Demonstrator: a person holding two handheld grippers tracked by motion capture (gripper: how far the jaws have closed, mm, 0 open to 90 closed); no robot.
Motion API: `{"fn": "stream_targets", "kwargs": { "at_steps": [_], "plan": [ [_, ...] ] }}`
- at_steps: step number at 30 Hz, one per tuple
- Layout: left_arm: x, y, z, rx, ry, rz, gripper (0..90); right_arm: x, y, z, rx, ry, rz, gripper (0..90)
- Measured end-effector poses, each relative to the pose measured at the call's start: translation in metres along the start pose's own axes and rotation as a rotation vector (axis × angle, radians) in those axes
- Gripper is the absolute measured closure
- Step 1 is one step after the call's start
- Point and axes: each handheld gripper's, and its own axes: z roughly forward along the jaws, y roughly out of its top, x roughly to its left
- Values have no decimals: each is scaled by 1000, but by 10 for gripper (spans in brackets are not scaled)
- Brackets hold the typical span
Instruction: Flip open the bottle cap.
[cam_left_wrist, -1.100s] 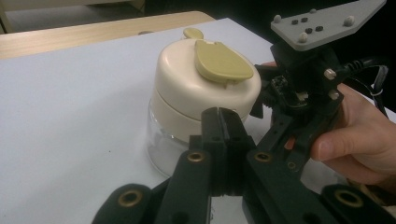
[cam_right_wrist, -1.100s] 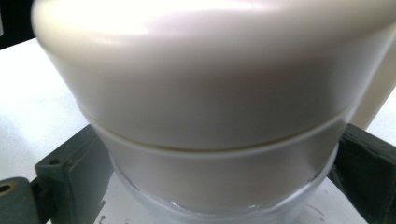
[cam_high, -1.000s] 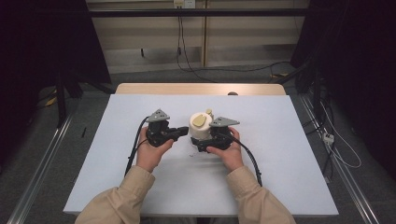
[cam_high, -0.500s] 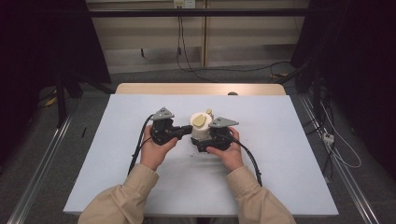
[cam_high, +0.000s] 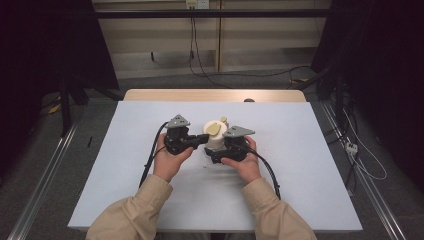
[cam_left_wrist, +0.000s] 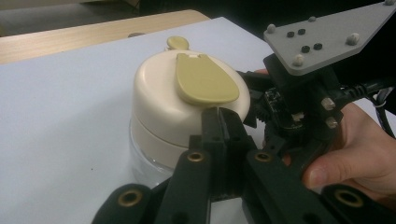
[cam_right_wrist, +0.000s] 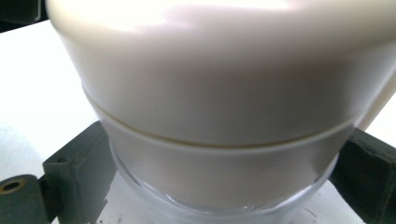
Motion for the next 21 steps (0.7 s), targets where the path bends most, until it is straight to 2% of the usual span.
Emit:
{"fn": "stream_targets", "kwargs": {
  "at_steps": [21],
  "plan": [
    [-2,7,3,-1,16,-5,900,0,0,0,0,0,-2,44]
  ]
}}
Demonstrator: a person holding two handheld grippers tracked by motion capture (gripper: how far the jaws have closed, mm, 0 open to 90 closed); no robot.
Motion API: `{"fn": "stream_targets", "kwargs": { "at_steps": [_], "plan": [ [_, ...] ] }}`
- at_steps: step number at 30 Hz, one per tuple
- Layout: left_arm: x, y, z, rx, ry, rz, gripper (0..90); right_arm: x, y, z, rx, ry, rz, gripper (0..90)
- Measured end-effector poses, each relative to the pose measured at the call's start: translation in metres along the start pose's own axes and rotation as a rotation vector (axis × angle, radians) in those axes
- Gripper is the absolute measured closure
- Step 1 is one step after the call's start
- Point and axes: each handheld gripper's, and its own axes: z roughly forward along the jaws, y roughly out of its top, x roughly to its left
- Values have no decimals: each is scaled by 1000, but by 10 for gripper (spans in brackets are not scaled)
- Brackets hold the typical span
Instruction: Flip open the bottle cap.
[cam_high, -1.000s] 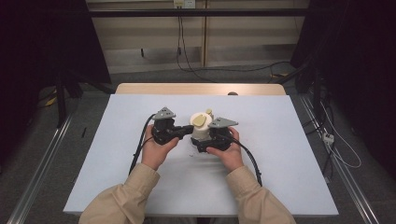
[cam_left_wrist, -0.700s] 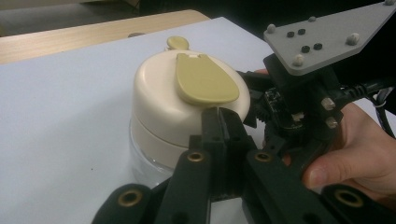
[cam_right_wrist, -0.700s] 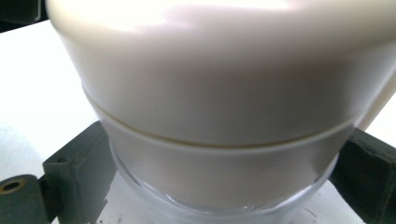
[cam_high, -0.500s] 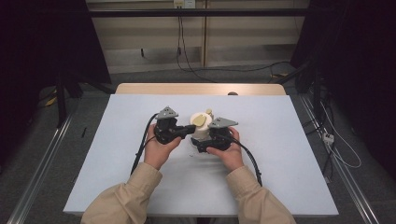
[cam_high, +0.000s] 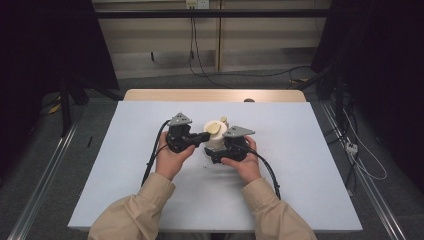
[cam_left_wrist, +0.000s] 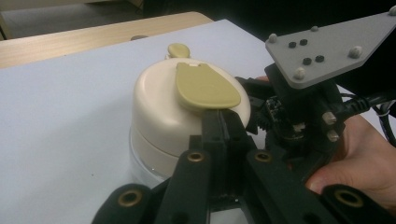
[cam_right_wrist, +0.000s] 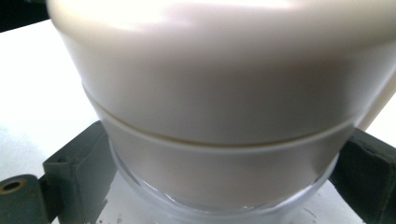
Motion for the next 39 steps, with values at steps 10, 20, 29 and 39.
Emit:
{"fn": "stream_targets", "kwargs": {
  "at_steps": [10,20,29,39],
  "plan": [
    [-2,3,1,-9,7,-7,900,0,0,0,-2,1,7,44],
    [-2,11,0,-21,9,-5,900,0,0,0,-3,0,8,45],
    [-3,18,0,-29,15,2,900,0,0,0,-2,0,7,45],
    [1,23,3,-23,27,6,900,0,0,0,-1,-1,3,44]
  ]
}}
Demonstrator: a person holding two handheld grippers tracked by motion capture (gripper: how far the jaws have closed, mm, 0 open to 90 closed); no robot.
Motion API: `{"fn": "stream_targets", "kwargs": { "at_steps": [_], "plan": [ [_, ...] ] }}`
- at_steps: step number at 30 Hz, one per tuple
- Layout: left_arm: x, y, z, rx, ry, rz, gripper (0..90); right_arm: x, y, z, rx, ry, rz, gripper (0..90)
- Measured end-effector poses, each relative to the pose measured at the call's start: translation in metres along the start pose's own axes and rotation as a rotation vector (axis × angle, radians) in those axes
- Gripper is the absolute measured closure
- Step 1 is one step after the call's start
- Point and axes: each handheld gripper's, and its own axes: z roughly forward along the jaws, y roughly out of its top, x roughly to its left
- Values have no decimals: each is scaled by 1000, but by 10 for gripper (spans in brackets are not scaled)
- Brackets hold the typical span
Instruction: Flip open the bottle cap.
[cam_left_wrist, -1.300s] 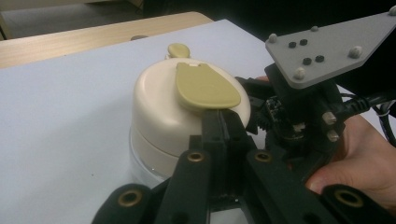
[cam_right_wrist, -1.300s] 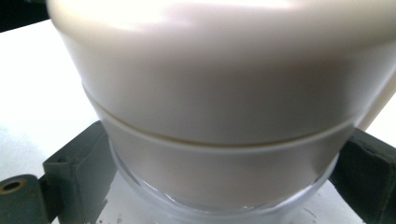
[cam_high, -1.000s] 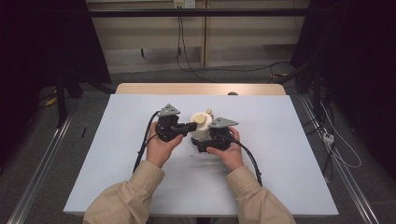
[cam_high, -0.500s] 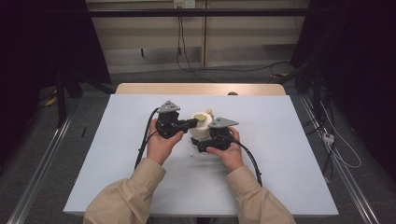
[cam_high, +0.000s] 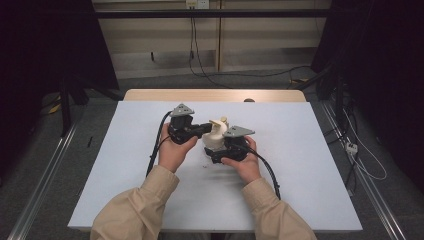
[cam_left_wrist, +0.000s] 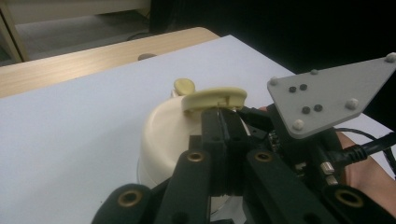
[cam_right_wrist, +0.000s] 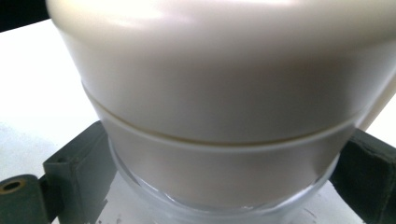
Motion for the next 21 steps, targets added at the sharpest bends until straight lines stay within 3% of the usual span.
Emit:
{"fn": "stream_targets", "kwargs": {
  "at_steps": [21],
  "plan": [
    [-1,6,5,5,10,1,900,0,0,0,-1,0,1,44]
  ]
}}
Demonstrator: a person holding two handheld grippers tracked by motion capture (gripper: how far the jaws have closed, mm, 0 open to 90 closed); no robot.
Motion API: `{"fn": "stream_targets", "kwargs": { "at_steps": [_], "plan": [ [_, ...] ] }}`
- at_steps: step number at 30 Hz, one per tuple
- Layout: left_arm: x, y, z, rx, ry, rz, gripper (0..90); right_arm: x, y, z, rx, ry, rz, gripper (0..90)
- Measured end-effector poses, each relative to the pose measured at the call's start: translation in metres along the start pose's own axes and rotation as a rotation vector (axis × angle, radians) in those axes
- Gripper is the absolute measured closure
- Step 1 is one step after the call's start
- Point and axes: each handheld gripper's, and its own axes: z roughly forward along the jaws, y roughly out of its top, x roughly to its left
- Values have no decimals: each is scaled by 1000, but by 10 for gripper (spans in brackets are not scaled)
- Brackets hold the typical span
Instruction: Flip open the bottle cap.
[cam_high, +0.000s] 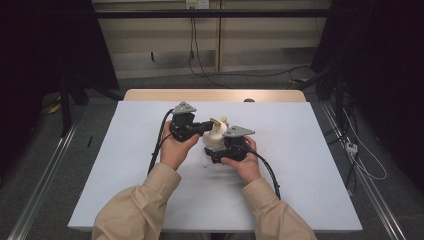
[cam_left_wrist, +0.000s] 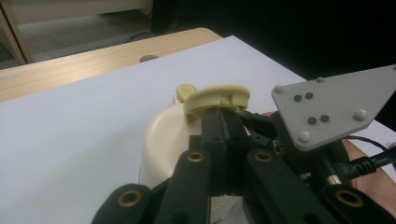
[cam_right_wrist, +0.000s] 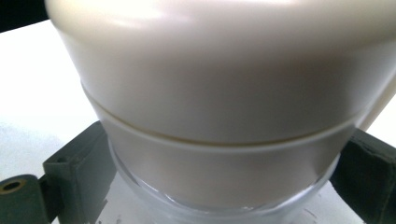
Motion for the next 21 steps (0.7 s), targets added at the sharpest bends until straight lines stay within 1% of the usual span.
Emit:
{"fn": "stream_targets", "kwargs": {
  "at_steps": [9,21],
  "plan": [
    [0,1,3,-2,-1,-4,900,0,0,0,0,0,0,44],
    [3,4,6,5,8,-7,900,0,0,0,-1,0,2,44]
  ]
}}
